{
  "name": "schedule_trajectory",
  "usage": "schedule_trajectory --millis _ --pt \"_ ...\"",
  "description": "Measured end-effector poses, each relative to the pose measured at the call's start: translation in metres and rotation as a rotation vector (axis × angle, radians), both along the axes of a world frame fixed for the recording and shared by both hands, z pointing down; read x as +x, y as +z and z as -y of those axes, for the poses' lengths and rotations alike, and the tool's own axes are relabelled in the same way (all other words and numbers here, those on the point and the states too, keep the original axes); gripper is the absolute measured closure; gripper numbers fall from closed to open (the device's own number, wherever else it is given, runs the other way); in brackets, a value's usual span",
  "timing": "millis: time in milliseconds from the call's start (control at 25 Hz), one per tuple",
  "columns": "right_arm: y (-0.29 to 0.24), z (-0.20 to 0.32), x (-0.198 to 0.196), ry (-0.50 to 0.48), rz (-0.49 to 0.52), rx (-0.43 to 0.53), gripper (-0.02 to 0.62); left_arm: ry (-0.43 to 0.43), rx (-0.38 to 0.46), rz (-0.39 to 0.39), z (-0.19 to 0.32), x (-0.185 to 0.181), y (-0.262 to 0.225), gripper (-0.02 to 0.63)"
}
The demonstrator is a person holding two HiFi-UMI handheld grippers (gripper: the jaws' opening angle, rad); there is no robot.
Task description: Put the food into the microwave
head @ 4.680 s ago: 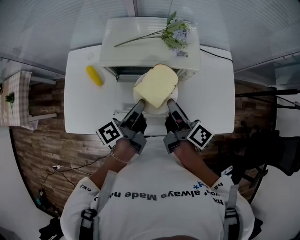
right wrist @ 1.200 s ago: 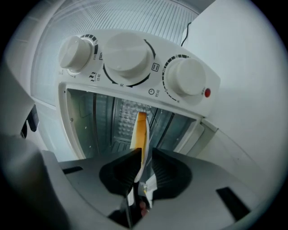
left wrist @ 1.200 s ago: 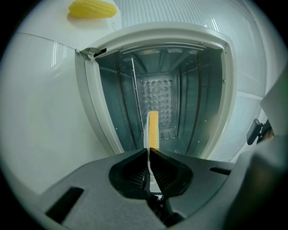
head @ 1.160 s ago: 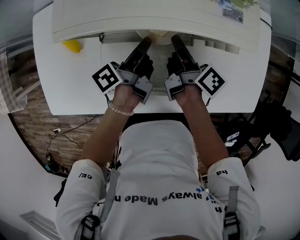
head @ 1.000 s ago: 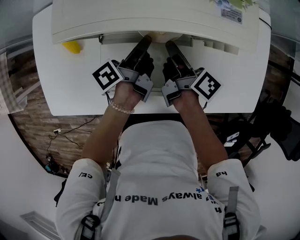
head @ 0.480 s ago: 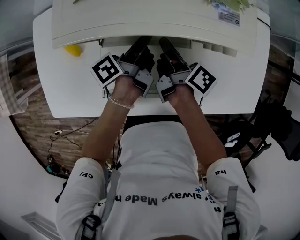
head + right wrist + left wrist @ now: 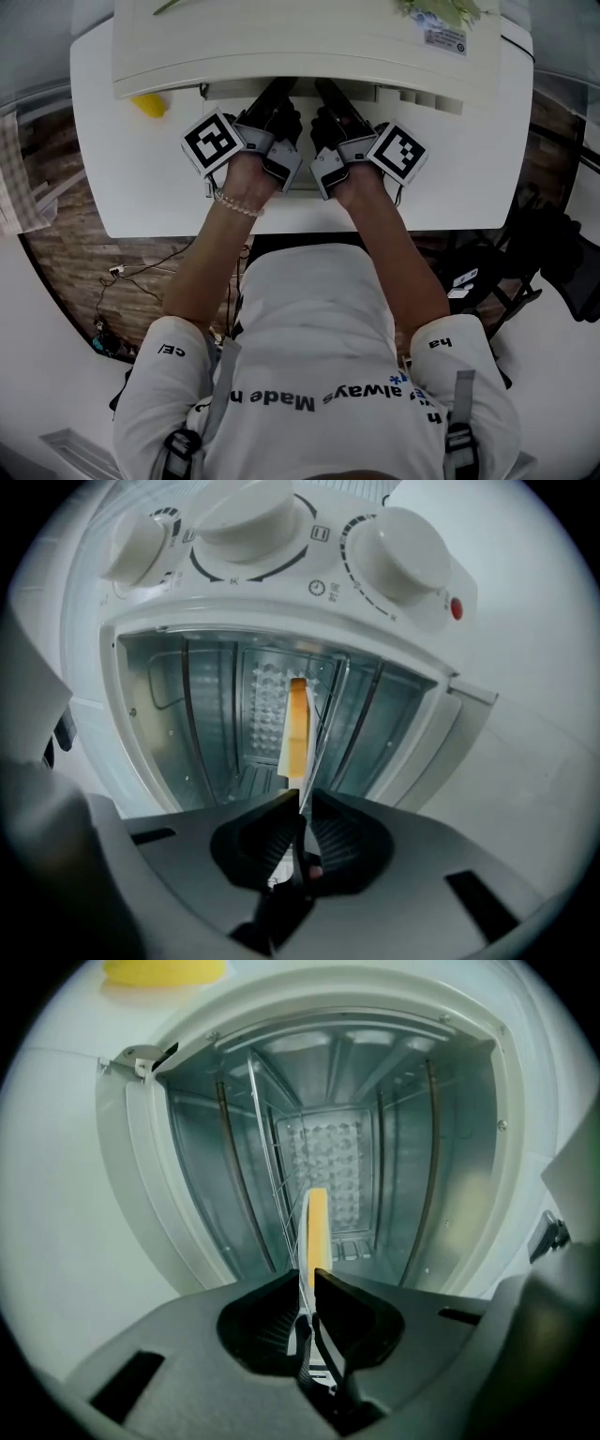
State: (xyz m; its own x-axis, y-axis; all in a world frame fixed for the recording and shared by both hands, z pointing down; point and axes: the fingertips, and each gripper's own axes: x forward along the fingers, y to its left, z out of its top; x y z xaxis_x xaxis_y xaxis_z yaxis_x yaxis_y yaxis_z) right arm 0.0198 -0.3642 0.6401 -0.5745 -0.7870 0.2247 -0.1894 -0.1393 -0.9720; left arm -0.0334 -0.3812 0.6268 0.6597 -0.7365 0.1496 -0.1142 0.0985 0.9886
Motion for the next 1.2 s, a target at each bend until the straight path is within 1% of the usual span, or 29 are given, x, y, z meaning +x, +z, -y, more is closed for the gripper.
schedule_trajectory --millis 280,360,480,560,640,720,800,1000,1200 --pt "-0.013 -0.025 0.027 -0.013 -0.073 0.009 0.569 0.003 0.018 0.046 -0.031 -0.010 -0.020 0.580" --pt "-0.022 -0.029 0.035 -0.014 -0.092 0.025 0.569 0.009 0.029 0.063 -0.039 -0.013 -0.028 0.580" --pt "-0.043 -0.034 0.046 -0.022 -0.141 0.076 0.571 0.028 0.062 0.137 -0.051 -0.018 -0.039 0.581" --pt "-0.061 -0.036 0.051 -0.038 -0.189 0.128 0.571 0.039 0.086 0.180 -0.059 -0.021 -0.050 0.581" --pt "-0.079 -0.038 0.055 -0.057 -0.229 0.180 0.571 0.058 0.139 0.223 -0.064 -0.023 -0.065 0.584" --pt "-0.094 -0.042 0.057 -0.075 -0.255 0.221 0.571 0.082 0.225 0.276 -0.066 -0.023 -0.084 0.588" --pt "-0.108 -0.047 0.057 -0.095 -0.275 0.265 0.571 0.097 0.285 0.317 -0.068 -0.023 -0.101 0.589" --pt "-0.147 -0.057 0.055 -0.130 -0.362 0.362 0.571 0.106 0.377 0.386 -0.075 -0.023 -0.137 0.591" --pt "-0.186 -0.069 0.054 -0.173 -0.476 0.475 0.571 0.105 0.450 0.434 -0.088 -0.024 -0.172 0.591"
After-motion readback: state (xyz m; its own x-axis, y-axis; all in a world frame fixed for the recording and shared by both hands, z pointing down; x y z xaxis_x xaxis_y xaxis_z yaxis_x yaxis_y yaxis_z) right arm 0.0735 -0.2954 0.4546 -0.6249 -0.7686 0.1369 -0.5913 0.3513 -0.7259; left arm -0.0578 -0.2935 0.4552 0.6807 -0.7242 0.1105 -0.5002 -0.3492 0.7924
